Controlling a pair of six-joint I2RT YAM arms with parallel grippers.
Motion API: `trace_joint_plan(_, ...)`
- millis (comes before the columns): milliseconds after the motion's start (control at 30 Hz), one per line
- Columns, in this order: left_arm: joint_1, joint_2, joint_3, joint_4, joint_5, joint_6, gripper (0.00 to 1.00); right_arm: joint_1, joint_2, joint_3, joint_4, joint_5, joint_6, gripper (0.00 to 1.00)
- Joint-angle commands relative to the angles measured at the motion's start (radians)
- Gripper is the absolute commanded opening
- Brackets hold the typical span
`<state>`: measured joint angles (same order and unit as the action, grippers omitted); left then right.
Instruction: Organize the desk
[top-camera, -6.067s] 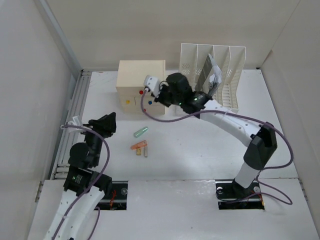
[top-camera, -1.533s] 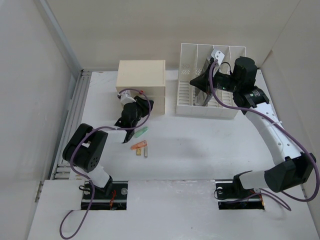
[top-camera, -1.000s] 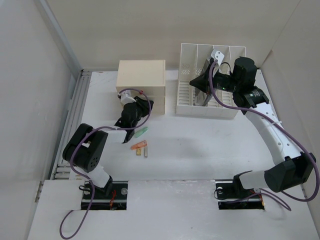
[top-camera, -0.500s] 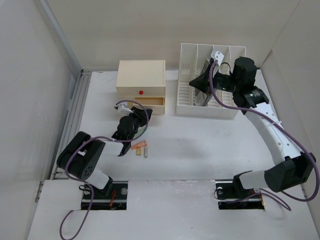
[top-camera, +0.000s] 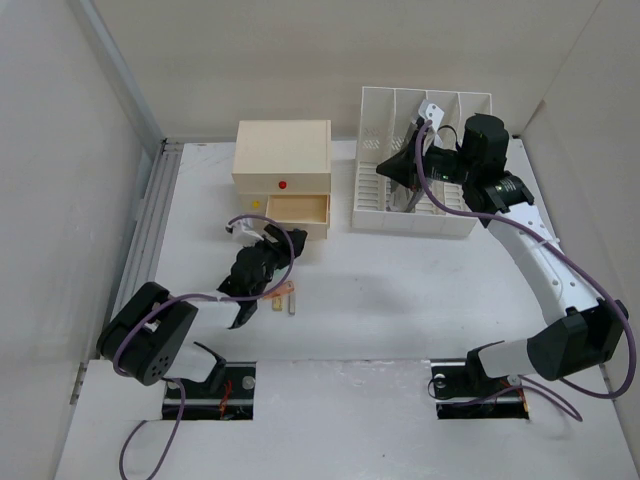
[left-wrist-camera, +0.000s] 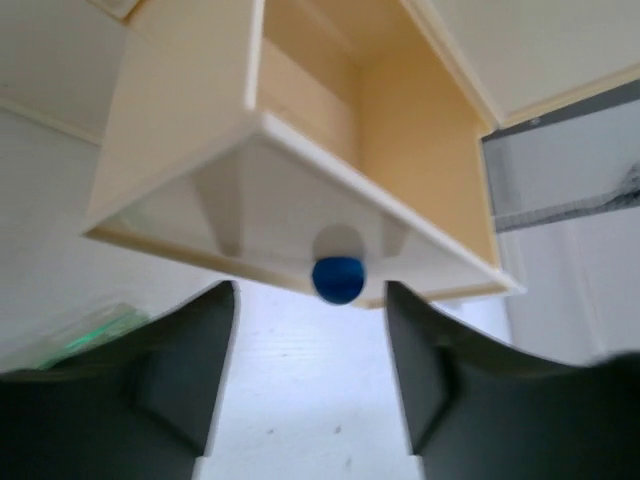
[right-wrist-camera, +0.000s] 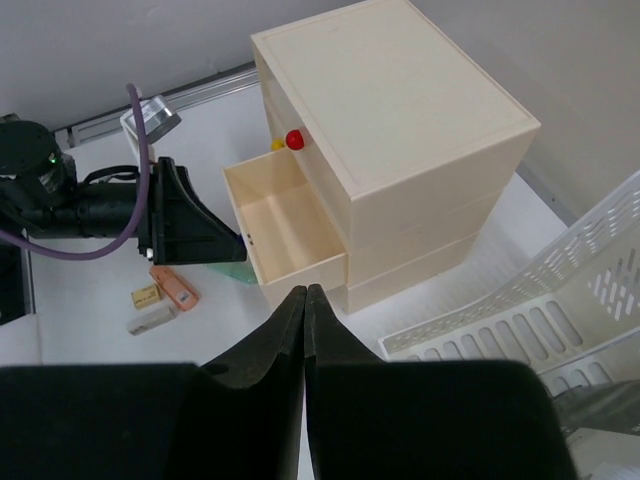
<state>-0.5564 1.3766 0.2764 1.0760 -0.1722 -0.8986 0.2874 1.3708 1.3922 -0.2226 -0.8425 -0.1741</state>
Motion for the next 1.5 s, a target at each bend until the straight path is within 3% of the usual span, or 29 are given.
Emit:
trace_joint_plan(0, -0.007, -0.033, -0.016, -0.019, -0.015, 0.004, 0.63, -0.002, -0.003, 0.004, 0.054, -0.03, 0.013, 0.07)
trace_joint_plan(67, -0.007, -0.059, -0.016, -0.03, 0.006, 0.015, 0.76, -0.002, -0.003, 0.004, 0.054, -0.03, 0.013, 0.09)
trace_joint_plan(200, -0.033, -0.161, -0.016, -0.108, 0.007, 0.041, 0.82, -0.002, 0.007, 0.004, 0.054, -0.04, 0.013, 0.12)
trace_joint_plan(367, -0.082, -0.351, -0.034, -0.234, -0.026, 0.096, 0.82, -0.002, 0.007, -0.005, 0.054, -0.075, -0.027, 0.28)
trace_joint_plan(500, -0.108, -0.534, -0.034, -0.379, -0.026, 0.159, 0.79, -0.002, 0.007, -0.015, 0.028, -0.121, -0.123, 0.52)
trace_joint_plan(633, -0.119, -0.715, 0.047, -0.623, -0.016, 0.249, 0.68, 0.019, 0.039, 0.02, -0.116, -0.133, -0.364, 0.56)
trace_joint_plan(767, -0.166, -0.874, 0.171, -0.792, -0.044, 0.302, 0.43, 0.164, 0.073, 0.054, -0.273, -0.02, -0.611, 0.56)
trace_joint_plan(800, -0.166, -0.896, 0.199, -0.81, -0.029, 0.314, 0.41, 0.202, 0.073, 0.066, -0.323, 0.015, -0.658, 0.56)
trace_joint_plan(933, -0.166, -0.979, 0.398, -0.985, -0.071, 0.422, 0.46, 0.402, 0.128, 0.077, -0.383, 0.222, -0.855, 0.53)
trace_joint_plan(1100, -0.166, -1.047, 0.581, -1.215, -0.252, 0.608, 0.54, 0.542, 0.253, 0.132, -0.422, 0.322, -0.878, 0.41)
trace_joint_plan(1233, -0.166, -1.186, 0.517, -1.216, -0.384, 0.671, 0.55, 0.645, 0.368, 0.169, -0.465, 0.4, -0.949, 0.39)
trace_joint_plan(1467, -0.131, -1.359, 0.435, -1.219, -0.405, 0.71, 0.58, 0.749, 0.551, 0.226, -0.535, 0.54, -1.172, 0.38)
